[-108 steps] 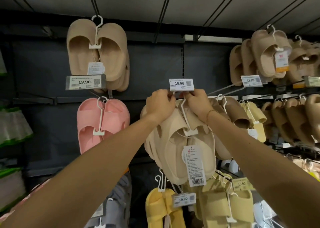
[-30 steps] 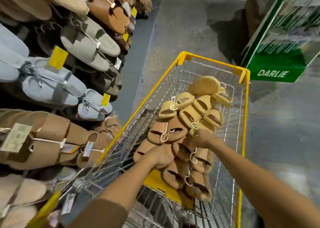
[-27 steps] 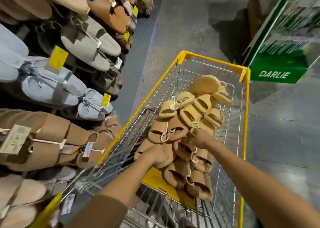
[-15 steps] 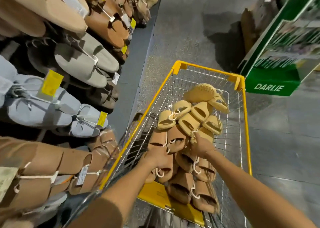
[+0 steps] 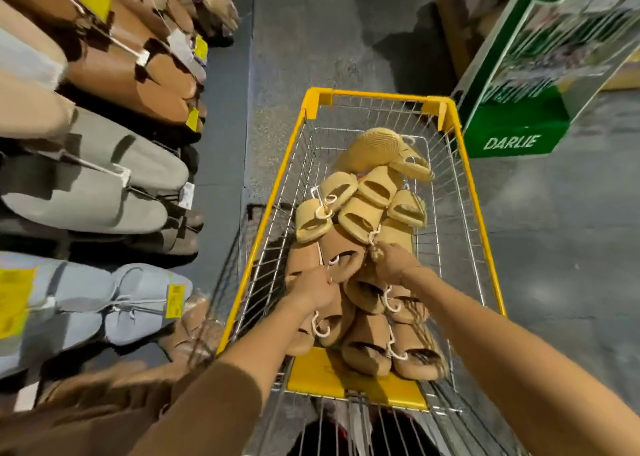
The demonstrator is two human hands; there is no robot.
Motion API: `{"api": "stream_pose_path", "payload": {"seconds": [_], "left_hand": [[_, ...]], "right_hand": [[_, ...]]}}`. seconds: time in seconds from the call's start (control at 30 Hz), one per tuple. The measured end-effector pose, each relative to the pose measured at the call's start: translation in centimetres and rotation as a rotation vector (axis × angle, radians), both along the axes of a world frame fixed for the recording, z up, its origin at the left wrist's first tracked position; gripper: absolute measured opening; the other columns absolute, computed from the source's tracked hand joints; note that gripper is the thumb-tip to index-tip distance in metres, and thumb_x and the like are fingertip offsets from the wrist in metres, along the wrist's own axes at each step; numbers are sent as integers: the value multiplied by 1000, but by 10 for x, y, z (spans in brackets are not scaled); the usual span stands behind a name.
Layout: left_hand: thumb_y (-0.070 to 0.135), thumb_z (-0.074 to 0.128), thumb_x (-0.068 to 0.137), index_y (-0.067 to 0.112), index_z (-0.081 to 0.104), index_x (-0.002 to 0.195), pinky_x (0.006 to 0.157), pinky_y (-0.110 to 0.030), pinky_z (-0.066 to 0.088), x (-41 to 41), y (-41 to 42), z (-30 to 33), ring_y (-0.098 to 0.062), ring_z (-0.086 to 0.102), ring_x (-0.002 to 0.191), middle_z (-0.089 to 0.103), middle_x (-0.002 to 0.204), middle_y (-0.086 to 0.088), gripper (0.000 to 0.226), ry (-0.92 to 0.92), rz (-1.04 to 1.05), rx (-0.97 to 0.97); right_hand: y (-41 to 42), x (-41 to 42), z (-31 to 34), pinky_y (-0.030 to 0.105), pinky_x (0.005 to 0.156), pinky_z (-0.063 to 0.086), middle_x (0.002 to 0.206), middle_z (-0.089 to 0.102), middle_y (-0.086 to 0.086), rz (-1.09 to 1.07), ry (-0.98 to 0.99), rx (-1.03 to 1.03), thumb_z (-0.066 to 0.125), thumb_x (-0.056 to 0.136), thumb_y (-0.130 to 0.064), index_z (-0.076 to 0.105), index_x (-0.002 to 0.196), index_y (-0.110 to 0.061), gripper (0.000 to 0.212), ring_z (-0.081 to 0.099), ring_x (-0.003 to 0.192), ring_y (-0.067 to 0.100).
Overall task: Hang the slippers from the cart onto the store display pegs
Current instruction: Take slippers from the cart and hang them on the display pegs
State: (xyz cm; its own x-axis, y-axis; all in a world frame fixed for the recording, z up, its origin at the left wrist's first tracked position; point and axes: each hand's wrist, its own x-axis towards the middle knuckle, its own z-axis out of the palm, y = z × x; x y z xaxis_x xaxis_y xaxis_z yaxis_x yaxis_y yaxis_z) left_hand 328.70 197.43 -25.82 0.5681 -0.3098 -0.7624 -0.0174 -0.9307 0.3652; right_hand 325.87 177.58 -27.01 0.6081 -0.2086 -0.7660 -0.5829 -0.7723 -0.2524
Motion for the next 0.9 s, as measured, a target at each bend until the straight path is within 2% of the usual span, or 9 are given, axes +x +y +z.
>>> {"api": "stream_pose_path", "payload": {"seconds": [0.17, 0.27, 0.4, 0.43, 0.53, 0.6, 0.7, 0.77, 0.9], "left_hand": [[31, 48, 100, 7, 61, 113, 86, -40, 49, 44, -36, 15, -35, 61, 109, 66, 116, -14, 30, -28, 0, 0], [33, 48, 98, 13, 60, 114, 84, -38, 48, 76, -60, 22, -35, 62, 109, 68, 114, -12, 28, -70, 45, -5], [26, 47, 100, 20, 49, 140, 86, -36, 47, 114, -88, 27, -33, 63, 105, 68, 111, -11, 41, -84, 98, -76], [25, 47, 100, 18, 52, 137, 83, -36, 47, 122, -93, 27, -31, 63, 98, 68, 102, -9, 37, -76, 114, -84], [24, 47, 100, 10, 57, 97, 67, -36, 44, 143, -101, 23, -29, 60, 80, 54, 72, 0, 17, -55, 160, -66], [25, 49, 97, 2, 60, 91, 65, -41, 45, 157, -104, 17, -36, 64, 82, 59, 70, -7, 26, -43, 176, -64], [36, 48, 91, 10, 57, 74, 73, -46, 52, 180, -106, 3, -33, 65, 79, 65, 75, -12, 33, -20, 160, -59], [35, 50, 91, 16, 57, 79, 77, -38, 55, 199, -109, -3, -30, 65, 85, 67, 83, -9, 24, -8, 171, -43], [27, 53, 94, 17, 56, 91, 69, -29, 40, 234, -112, -14, -31, 64, 95, 69, 96, -13, 11, -20, 183, -69]], "right_hand": [[-30, 53, 1, 37, 99, 44, 141, 52, 15, 2, 9, 53, 57, 90, -23, 42, 147, -20, 59, 52, 126, 35], [-53, 96, -8, 39, 96, 50, 133, 58, 13, 17, 22, 102, 62, 84, -25, 46, 142, -23, 60, 57, 117, 33], [-77, 155, -9, 42, 96, 51, 134, 57, 12, 73, 4, 93, 70, 78, -36, 40, 144, -27, 73, 57, 117, 34], [-82, 170, -8, 41, 98, 50, 137, 54, 13, 89, -3, 90, 69, 79, -36, 37, 147, -27, 76, 55, 120, 35], [-93, 214, -7, 42, 104, 42, 149, 38, 14, 127, 0, 62, 66, 85, -38, 19, 157, -30, 86, 44, 133, 37], [-100, 239, -11, 44, 108, 40, 154, 29, 15, 153, -8, 42, 64, 87, -39, 10, 159, -31, 91, 37, 139, 38], [-108, 272, -16, 46, 106, 42, 155, 26, 15, 179, -23, 6, 61, 87, -35, 7, 160, -32, 90, 39, 138, 39], [-110, 296, -19, 45, 105, 44, 156, 26, 16, 188, -29, -31, 61, 86, -36, 11, 159, -33, 89, 41, 136, 40], [-119, 342, -19, 45, 97, 49, 138, 39, 15, 191, -28, -52, 59, 85, -32, 31, 149, -39, 70, 51, 122, 39]]}}
